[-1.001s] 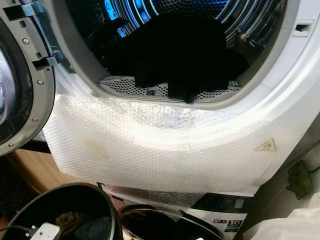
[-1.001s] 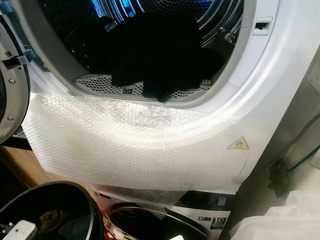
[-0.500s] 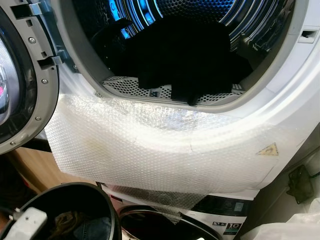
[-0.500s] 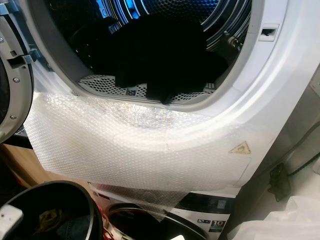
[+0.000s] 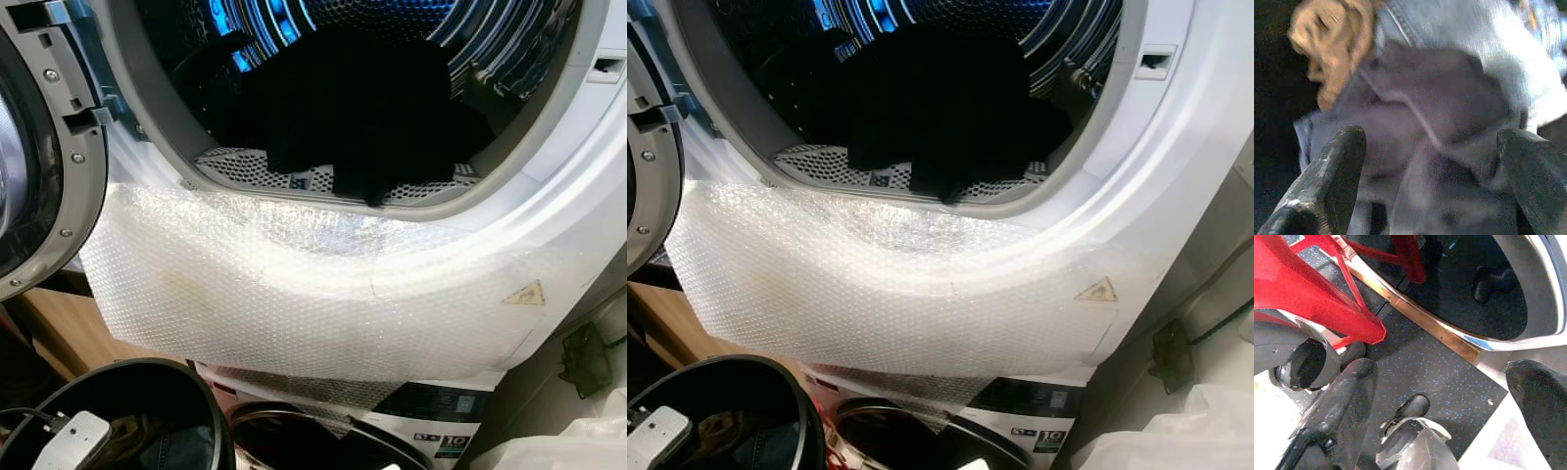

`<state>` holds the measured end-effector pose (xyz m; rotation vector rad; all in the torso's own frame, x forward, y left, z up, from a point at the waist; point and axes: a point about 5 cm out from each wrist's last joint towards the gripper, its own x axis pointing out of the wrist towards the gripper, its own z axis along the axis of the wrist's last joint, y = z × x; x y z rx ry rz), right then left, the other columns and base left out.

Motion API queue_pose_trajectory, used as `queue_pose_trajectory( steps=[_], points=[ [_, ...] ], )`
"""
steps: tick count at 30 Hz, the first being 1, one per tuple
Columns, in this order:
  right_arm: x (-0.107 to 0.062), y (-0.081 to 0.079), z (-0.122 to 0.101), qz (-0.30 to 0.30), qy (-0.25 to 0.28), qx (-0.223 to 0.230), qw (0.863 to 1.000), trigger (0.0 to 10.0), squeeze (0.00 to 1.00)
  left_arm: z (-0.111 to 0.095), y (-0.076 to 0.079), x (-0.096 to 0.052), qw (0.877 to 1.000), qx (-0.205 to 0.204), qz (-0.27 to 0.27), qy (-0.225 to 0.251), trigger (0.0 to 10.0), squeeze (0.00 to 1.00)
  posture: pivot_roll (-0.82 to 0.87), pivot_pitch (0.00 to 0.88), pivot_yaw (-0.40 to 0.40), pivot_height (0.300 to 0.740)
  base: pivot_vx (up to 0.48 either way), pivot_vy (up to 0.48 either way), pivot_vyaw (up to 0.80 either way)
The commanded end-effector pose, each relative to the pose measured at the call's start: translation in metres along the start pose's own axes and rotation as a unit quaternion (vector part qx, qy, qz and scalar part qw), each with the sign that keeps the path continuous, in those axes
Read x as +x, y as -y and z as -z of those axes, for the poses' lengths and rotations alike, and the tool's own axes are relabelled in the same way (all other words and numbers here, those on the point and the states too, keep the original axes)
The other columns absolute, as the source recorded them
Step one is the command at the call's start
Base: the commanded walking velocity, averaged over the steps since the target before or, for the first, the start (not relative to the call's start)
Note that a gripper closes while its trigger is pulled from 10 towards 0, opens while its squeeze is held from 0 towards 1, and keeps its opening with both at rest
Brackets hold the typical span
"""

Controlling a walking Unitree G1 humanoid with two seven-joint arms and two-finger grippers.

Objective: Clothes washing

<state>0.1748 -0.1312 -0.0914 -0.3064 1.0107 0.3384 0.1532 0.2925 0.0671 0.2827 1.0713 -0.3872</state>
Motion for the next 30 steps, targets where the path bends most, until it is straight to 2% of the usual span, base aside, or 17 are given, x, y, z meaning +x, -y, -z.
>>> queue_pose_trajectory(
  steps=[1,9,16,20,24,27,29,30],
  points=[
    [0.0,-0.002,-0.002,-0.004,0.001,0.0,1.0,10.0,0.0,0.0,-0.001,-0.003,1.0,0.023,0.001,-0.009,10.0,1.0,0.32,0.0,0.039,0.74,0.0,0.0,0.0],
    [0.001,-0.002,-0.006,-0.005,0.006,-0.002,1.0,10.0,0.0,0.007,0.006,0.006,0.998,0.055,0.014,-0.04,10.0,1.0,0.32,0.0,0.032,0.74,0.0,0.0,0.0],
    [0.001,-0.001,-0.004,-0.005,0.004,-0.002,1.0,10.0,0.0,0.01,0.007,0.012,0.995,0.084,0.005,-0.061,10.0,1.0,0.31,0.0,0.027,0.74,0.0,0.0,0.0],
    [0.0,0.002,-0.001,-0.002,0.0,-0.003,1.0,10.0,0.0,0.013,0.001,0.015,0.99,0.114,-0.023,-0.085,10.0,1.0,0.3,0.0,0.027,0.74,0.0,0.0,0.0],
    [0.0,0.003,0.0,-0.001,-0.001,-0.003,1.0,10.0,0.0,0.013,-0.004,0.017,0.988,0.119,-0.041,-0.09,10.0,1.0,0.29,0.0,0.029,0.74,0.0,0.0,0.0],
    [0.0,0.002,0.0,-0.002,-0.001,-0.003,1.0,10.0,0.0,0.014,-0.009,0.022,0.982,0.141,-0.071,-0.102,10.0,1.0,0.29,0.0,0.03,0.74,0.0,0.0,0.0],
    [0.0,0.001,0.0,-0.003,-0.001,-0.003,1.0,10.0,0.0,0.013,-0.009,0.025,0.983,0.136,-0.075,-0.096,10.0,1.0,0.29,0.0,0.029,0.74,0.0,0.0,0.0],
    [0.0,0.001,-0.001,-0.003,0.0,-0.003,1.0,10.0,0.0,0.011,-0.006,0.029,0.985,0.13,-0.072,-0.09,10.0,0.48,0.29,0.0,0.027,0.74,0.0,0.0,0.0]
  ],
)
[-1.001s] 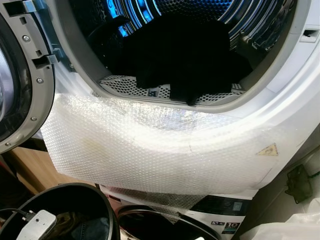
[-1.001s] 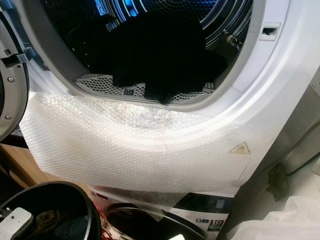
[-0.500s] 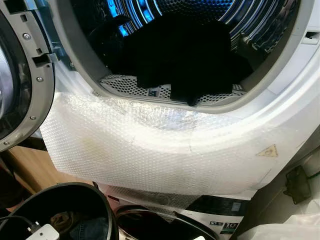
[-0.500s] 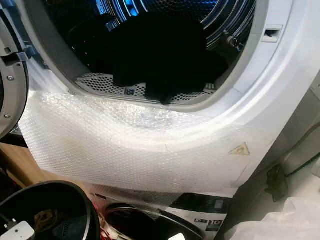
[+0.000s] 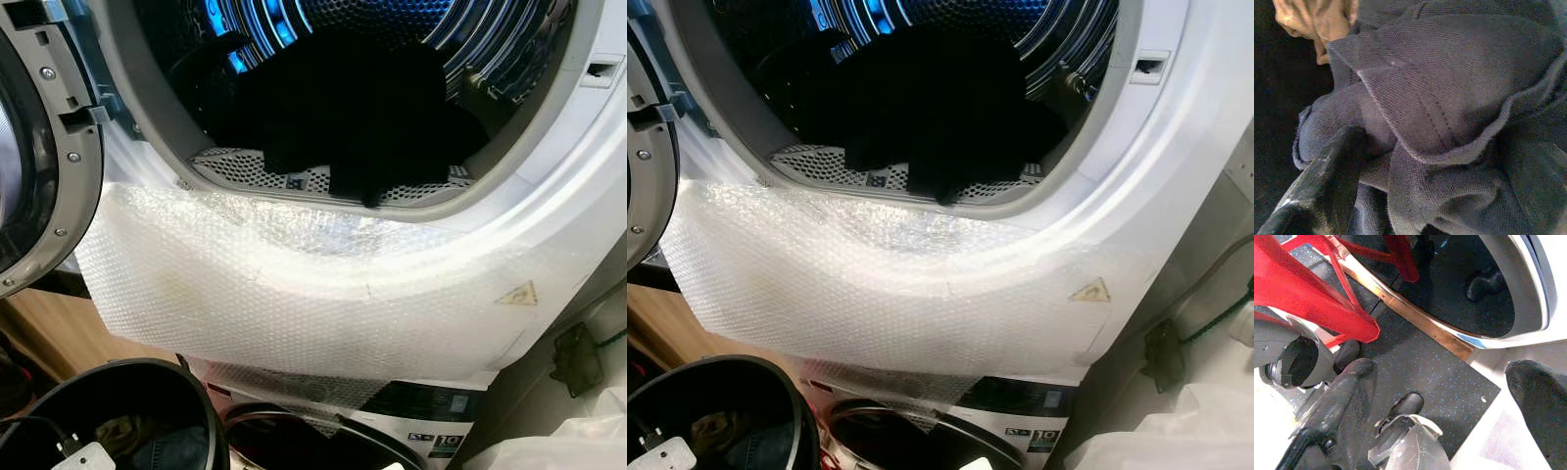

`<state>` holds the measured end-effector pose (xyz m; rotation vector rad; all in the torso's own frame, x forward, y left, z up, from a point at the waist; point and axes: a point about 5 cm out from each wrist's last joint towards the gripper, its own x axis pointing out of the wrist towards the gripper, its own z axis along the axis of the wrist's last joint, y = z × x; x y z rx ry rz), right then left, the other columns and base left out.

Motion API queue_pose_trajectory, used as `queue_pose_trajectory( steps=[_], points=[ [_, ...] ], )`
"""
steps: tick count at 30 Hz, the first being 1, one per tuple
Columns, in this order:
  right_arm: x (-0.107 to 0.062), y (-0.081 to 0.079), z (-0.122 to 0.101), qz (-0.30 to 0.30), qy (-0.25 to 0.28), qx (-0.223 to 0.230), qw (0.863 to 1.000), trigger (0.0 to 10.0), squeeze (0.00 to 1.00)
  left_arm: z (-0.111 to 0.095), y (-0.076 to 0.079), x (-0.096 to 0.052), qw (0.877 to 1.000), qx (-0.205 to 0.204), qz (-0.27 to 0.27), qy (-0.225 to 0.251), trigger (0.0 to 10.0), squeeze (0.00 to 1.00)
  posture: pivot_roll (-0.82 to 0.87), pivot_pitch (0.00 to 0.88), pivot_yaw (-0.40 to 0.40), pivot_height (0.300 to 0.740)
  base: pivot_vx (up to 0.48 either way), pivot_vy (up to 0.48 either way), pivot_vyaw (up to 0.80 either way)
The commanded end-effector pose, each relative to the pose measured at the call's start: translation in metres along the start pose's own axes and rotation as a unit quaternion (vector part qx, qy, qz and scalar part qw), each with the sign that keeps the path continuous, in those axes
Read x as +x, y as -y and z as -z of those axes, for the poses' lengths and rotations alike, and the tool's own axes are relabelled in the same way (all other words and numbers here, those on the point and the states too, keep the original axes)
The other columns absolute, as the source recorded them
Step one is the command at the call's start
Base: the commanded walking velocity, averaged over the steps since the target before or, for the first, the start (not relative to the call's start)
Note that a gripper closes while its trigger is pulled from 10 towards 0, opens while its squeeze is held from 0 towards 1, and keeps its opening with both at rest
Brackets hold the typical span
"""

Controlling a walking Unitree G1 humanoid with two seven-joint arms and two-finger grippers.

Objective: Clothes washing

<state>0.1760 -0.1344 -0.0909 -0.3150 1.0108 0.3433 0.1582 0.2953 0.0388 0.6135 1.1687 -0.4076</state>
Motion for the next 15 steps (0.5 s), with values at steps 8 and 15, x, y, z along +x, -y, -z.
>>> queue_pose_trajectory(
  steps=[8,15],
  points=[
    [0.0,-0.001,-0.002,-0.004,0.003,-0.002,1.0,10.0,0.0,0.0,0.009,0.029,0.999,-0.028,-0.022,-0.003,10.0,0.0,0.28,0.0,0.008,0.74,0.0,0.0,0.0],
    [-0.001,0.006,0.0,0.002,0.0,-0.007,1.0,10.0,0.0,0.011,0.013,0.041,0.998,-0.02,-0.044,-0.033,0.0,0.0,0.28,0.0,-0.011,0.74,0.0,0.0,0.0]
  ],
)
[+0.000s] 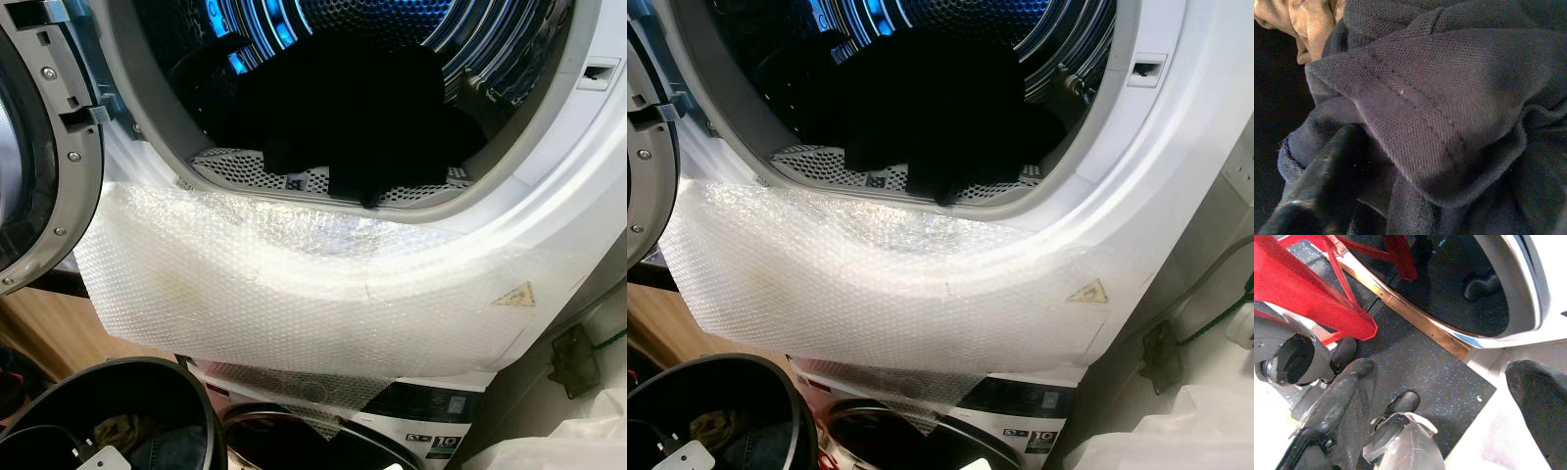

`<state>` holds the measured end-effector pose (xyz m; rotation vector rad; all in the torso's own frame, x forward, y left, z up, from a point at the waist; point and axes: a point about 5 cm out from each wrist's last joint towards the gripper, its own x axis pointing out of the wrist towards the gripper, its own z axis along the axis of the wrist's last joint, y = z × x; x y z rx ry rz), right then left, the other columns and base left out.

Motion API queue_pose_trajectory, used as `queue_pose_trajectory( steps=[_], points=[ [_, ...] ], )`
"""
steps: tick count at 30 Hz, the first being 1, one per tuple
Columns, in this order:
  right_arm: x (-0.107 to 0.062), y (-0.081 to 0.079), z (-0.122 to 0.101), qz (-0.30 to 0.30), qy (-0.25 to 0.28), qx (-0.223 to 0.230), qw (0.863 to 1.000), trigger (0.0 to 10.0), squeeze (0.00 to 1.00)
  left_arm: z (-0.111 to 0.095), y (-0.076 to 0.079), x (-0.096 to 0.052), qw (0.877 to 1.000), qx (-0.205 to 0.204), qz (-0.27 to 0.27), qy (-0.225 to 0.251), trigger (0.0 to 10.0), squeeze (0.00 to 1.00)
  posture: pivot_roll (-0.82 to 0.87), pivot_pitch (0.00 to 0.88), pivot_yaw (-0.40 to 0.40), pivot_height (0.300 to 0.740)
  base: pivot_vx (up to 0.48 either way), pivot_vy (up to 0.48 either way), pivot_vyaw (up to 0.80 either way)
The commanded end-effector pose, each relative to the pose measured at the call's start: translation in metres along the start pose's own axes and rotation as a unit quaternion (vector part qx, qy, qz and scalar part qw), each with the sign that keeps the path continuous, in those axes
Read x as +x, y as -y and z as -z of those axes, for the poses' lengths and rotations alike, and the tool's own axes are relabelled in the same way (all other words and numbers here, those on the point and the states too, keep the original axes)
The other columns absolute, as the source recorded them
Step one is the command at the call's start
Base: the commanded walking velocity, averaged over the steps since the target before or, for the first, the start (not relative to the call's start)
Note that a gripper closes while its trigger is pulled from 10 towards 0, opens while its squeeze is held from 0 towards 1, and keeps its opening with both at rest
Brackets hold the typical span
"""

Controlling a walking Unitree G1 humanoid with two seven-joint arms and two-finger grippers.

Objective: Clothes washing

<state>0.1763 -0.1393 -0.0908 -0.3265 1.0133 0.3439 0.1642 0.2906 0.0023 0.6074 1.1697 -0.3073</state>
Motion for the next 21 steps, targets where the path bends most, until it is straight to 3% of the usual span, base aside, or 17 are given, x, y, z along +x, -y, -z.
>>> queue_pose_trajectory(
  steps=[1,7,21],
  points=[
    [0.0001,0.0017,-0.0018,0.0,0.003,-0.003,1.0,10.0,0.0,0.0094,0.0043,0.0056,1.0,0.009,-0.01,-0.022,0.0,0.0,0.28,0.0,-0.011,0.74,0.0,0.0,0.0],
    [-0.0001,0.0029,-0.0015,0.001,0.002,-0.003,1.0,10.0,0.0,0.0133,0.0089,0.0104,0.999,0.03,-0.012,-0.032,0.0,0.0,0.28,0.0,-0.013,0.74,0.0,0.0,0.0],
    [0.0004,-0.0006,-0.0029,-0.004,0.003,-0.005,1.0,10.0,0.0,0.0105,0.0098,0.0132,0.999,0.031,-0.006,-0.021,0.0,0.0,0.28,0.0,-0.012,0.74,0.0,0.0,0.0]
  ],
)
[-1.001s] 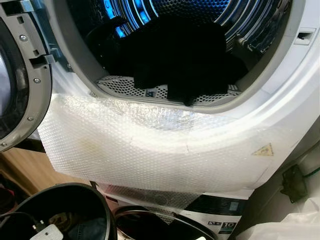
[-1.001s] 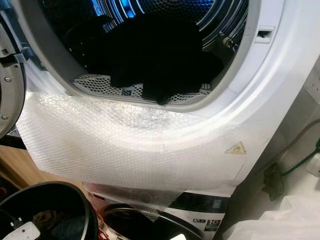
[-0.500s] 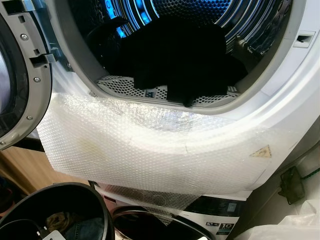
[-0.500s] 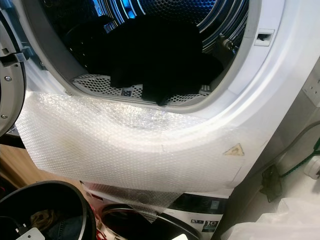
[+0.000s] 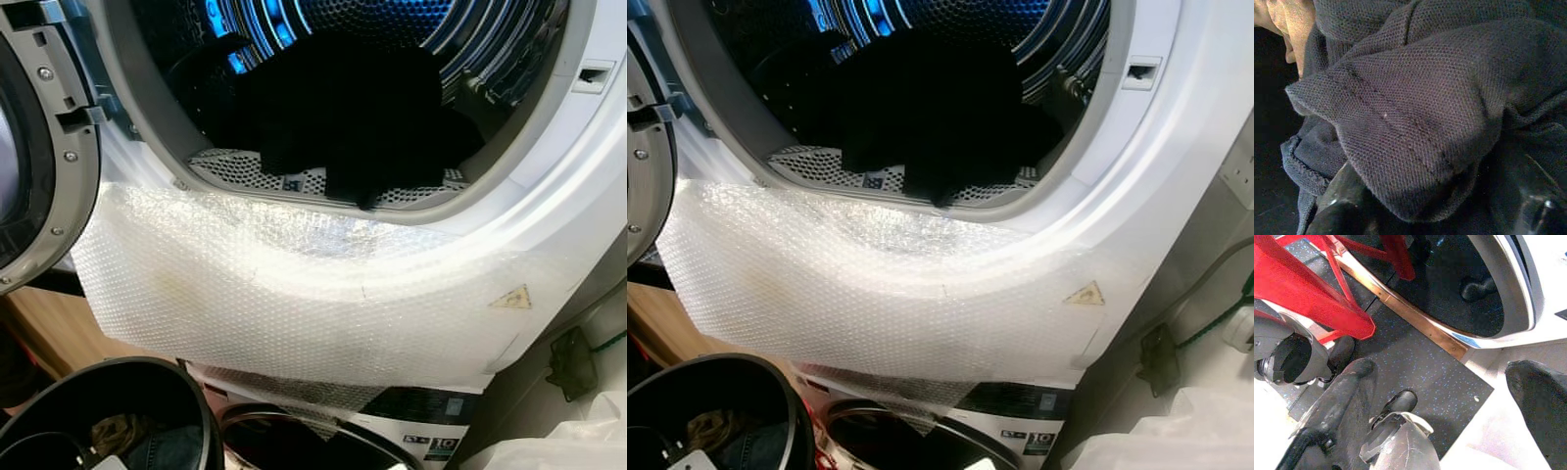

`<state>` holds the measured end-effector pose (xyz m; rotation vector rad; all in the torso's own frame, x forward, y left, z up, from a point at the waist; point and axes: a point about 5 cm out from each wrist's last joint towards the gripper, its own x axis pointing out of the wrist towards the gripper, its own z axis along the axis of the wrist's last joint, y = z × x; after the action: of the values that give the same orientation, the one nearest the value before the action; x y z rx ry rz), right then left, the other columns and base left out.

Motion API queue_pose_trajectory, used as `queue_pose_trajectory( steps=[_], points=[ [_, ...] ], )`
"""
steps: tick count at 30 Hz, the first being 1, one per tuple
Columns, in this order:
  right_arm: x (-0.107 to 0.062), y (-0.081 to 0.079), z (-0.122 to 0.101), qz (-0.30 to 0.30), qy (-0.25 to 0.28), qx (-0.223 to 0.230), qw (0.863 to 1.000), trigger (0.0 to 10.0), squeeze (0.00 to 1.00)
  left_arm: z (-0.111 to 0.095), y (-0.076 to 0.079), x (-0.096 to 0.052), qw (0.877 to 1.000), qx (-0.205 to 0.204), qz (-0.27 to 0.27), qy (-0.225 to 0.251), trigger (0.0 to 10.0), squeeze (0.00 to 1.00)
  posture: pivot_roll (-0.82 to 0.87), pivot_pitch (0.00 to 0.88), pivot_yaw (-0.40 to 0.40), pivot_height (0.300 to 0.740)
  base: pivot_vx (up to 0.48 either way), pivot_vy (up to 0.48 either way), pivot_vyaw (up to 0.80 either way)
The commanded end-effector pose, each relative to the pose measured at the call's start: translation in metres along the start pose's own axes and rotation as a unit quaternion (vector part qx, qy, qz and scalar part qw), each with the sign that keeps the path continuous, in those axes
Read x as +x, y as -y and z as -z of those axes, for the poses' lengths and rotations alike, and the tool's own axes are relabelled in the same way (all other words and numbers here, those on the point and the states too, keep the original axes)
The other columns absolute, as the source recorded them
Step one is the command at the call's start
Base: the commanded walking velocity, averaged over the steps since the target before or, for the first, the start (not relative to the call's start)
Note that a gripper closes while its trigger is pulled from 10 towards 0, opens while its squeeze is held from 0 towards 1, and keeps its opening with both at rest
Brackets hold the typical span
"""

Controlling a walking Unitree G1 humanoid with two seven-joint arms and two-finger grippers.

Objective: Clothes washing

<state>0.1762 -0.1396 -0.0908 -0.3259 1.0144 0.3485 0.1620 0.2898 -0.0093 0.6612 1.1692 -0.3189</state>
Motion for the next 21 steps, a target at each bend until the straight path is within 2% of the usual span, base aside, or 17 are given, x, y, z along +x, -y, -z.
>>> queue_pose_trajectory(
  steps=[1,21],
  points=[
    [0.0004,-0.0008,-0.003,-0.002,0.003,-0.005,1.0,10.0,0.0,0.006,0.0052,0.0034,1.0,0.007,0.003,-0.016,0.0,0.0,0.28,0.0,-0.012,0.74,0.0,0.0,0.0],
    [0.0007,-0.006,-0.0023,-0.01,0.003,-0.011,1.0,10.0,0.0,0.0057,0.0083,0.004,1.0,0.014,0.01,-0.009,0.0,0.0,0.28,0.0,-0.002,0.74,0.0,0.0,0.0]
  ],
)
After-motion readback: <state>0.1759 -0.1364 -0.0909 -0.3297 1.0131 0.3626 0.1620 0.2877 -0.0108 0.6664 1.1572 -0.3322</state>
